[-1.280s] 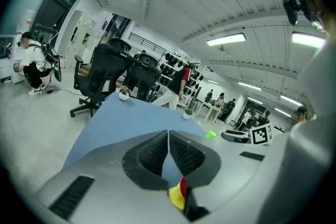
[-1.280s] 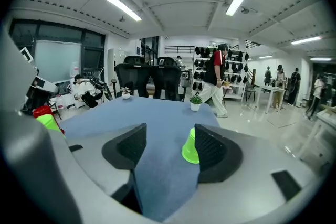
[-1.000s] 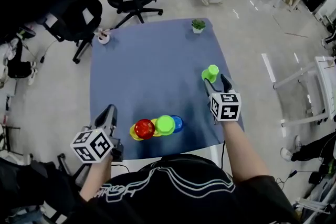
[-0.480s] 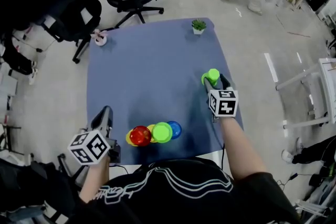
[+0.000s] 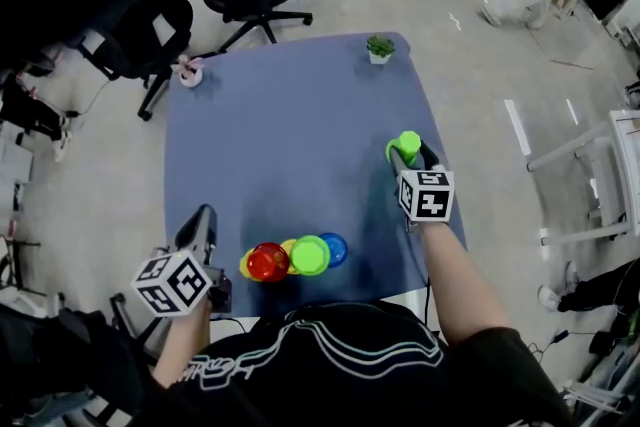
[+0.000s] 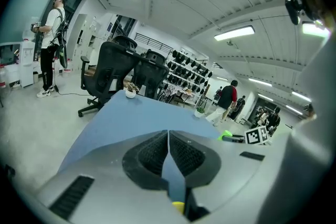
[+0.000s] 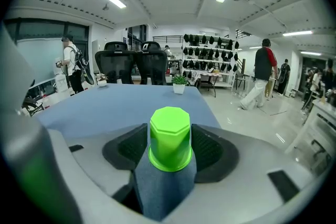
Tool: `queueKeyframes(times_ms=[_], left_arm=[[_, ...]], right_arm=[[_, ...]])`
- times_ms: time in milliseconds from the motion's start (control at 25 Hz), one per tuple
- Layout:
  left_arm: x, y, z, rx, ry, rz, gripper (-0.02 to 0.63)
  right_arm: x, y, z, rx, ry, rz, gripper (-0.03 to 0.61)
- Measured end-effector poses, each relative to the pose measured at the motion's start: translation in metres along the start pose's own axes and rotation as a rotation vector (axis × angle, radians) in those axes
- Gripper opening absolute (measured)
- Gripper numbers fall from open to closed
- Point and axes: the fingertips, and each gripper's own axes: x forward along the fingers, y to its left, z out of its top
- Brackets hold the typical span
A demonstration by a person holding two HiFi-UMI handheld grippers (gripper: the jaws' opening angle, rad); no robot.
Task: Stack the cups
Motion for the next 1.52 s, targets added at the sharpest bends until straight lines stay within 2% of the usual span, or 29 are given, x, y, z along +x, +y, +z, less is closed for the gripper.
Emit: queueKeyframes(times_ms=[160, 800, 1120, 1520], left_arm=[[0.003, -0.001, -0.003, -0.002, 0.005, -0.008, 0.031], [-0.011, 0.000, 0.003, 0.000, 0.015, -0.028, 0.031], [-0.027, -0.003, 0.009, 0.000, 0.007, -0.051, 0.031], [-0.059, -0.001, 0.005, -0.005, -0.015, -0.065, 0.031]], right_arm=[[0.001, -0.002, -0.001, -0.005, 0.002, -0.010, 0.253], [-0.023, 0.014, 0.022, 0.013, -0.039, 0.010, 0.247], [-0.060, 0.052, 0.056, -0.064, -0.111, 0.068, 0.247], [-0.117, 0.118, 0.093, -0.145, -0.208, 0.181, 0.247]])
